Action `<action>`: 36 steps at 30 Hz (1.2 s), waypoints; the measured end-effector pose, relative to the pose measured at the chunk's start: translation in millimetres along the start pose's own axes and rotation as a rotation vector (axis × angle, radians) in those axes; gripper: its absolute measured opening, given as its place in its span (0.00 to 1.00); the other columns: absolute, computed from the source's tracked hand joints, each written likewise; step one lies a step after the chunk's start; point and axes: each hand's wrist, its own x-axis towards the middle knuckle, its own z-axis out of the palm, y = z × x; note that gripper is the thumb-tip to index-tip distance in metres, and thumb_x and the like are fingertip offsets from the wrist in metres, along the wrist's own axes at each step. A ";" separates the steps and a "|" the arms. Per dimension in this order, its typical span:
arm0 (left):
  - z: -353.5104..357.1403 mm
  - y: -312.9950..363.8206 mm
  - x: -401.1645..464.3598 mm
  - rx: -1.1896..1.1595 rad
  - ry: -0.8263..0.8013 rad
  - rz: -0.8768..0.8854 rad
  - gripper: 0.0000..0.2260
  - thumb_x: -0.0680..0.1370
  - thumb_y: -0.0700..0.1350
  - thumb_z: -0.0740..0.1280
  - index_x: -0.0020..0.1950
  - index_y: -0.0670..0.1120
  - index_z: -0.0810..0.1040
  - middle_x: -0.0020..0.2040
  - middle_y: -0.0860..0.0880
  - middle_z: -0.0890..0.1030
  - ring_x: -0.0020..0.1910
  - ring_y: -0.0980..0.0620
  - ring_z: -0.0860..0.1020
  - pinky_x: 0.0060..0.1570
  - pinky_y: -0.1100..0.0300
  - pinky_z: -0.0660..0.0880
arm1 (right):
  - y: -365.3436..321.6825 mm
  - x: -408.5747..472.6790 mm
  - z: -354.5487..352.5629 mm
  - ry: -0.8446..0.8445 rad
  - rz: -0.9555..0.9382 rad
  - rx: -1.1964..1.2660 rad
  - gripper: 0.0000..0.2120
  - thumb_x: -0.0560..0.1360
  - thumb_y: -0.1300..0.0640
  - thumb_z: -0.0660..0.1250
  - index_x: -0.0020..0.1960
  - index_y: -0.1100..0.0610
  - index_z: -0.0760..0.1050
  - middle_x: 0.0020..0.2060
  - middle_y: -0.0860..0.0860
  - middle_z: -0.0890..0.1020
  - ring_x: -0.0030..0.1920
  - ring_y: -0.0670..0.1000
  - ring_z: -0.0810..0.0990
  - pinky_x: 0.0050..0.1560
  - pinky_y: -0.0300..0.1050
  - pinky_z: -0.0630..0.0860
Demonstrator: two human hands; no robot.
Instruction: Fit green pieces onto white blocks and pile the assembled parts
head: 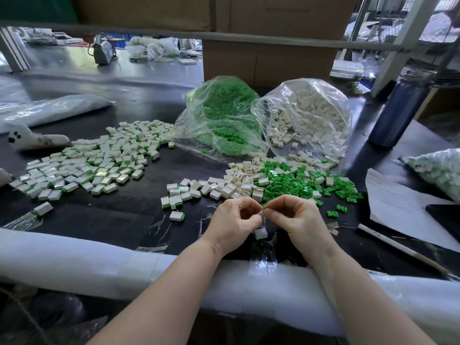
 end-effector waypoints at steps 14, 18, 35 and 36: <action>-3.0 3.3 -0.6 -0.159 0.014 -0.019 0.05 0.74 0.34 0.67 0.44 0.44 0.79 0.38 0.48 0.78 0.38 0.52 0.75 0.40 0.63 0.73 | 4.6 0.7 -2.8 -0.008 0.036 0.143 0.08 0.72 0.66 0.68 0.40 0.55 0.81 0.33 0.51 0.82 0.36 0.51 0.79 0.40 0.49 0.78; -2.9 7.1 -2.4 -0.196 0.006 0.019 0.05 0.74 0.35 0.68 0.44 0.44 0.80 0.47 0.44 0.78 0.38 0.58 0.75 0.39 0.68 0.74 | 5.1 1.6 -0.2 -0.053 0.084 0.191 0.09 0.71 0.54 0.67 0.47 0.57 0.80 0.38 0.50 0.83 0.40 0.50 0.80 0.42 0.43 0.79; -0.5 4.4 -2.1 -0.041 -0.051 0.038 0.08 0.74 0.36 0.68 0.47 0.50 0.79 0.49 0.47 0.69 0.42 0.57 0.71 0.43 0.75 0.68 | 5.9 1.9 0.0 -0.216 0.112 0.141 0.06 0.77 0.61 0.62 0.51 0.61 0.77 0.40 0.51 0.83 0.40 0.44 0.80 0.41 0.35 0.76; -0.3 4.3 -2.2 -0.039 -0.053 0.041 0.09 0.74 0.36 0.68 0.46 0.50 0.79 0.50 0.48 0.69 0.41 0.57 0.71 0.43 0.75 0.68 | 5.8 1.8 0.5 -0.224 0.116 0.138 0.06 0.77 0.61 0.61 0.51 0.61 0.76 0.41 0.52 0.82 0.40 0.44 0.80 0.42 0.35 0.76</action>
